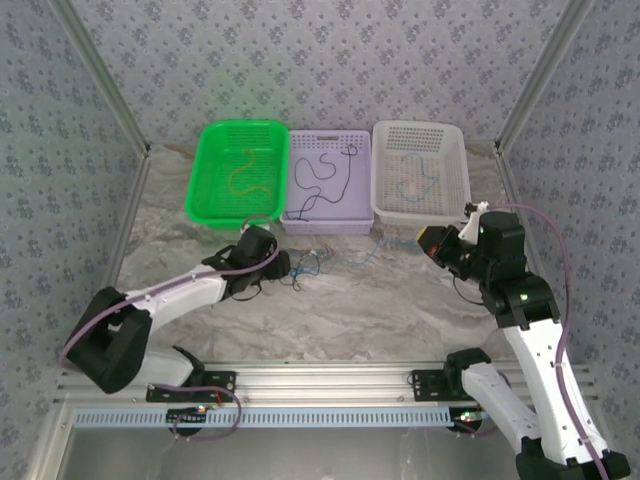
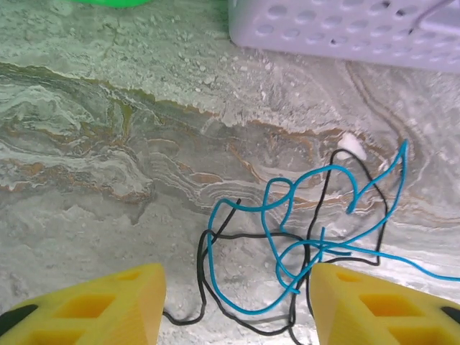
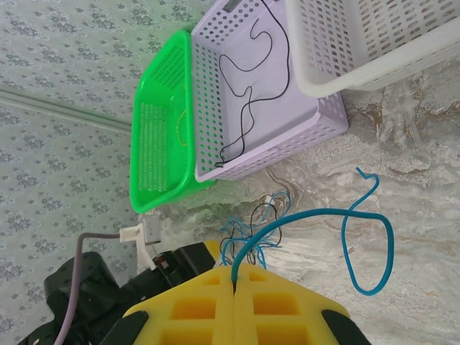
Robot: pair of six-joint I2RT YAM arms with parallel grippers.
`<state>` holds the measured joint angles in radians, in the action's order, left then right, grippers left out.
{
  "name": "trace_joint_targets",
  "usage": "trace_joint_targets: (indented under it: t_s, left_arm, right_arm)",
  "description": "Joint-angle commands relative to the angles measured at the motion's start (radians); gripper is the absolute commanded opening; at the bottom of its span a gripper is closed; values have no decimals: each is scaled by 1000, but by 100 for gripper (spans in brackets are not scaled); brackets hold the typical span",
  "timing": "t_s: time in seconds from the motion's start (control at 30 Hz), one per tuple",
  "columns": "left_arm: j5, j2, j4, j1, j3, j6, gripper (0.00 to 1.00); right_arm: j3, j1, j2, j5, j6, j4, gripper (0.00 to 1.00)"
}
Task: Untangle the cables
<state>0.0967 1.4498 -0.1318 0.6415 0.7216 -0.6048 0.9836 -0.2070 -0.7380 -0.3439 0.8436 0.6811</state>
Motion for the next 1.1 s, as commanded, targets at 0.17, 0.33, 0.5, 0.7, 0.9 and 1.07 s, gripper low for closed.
trace_joint_targets:
  t_s: [0.17,0.33,0.5,0.7,0.9,1.07]
  left_arm:
    - [32,176,16,-22,104,62,35]
    - [93,205,54,-41,62,35,0]
    - [168,97,71,-57,-21,1,0]
    - [166,46,47,-102,-47,12,0]
    - [160,41,57,-124,-70,11,0]
    - [146,55,79,-130,-77,5,0]
  right_arm:
    - [27,8,21,-17,-35,41,0]
    - [82,28,43,10,-58,100,0]
    - [228,62,14,44,-99,140,0]
    - [405,93,-41,72,-129,155,0]
    - [574,107,-104,88,-132,149,0]
    - [682,110,-158,80,-127,146,0]
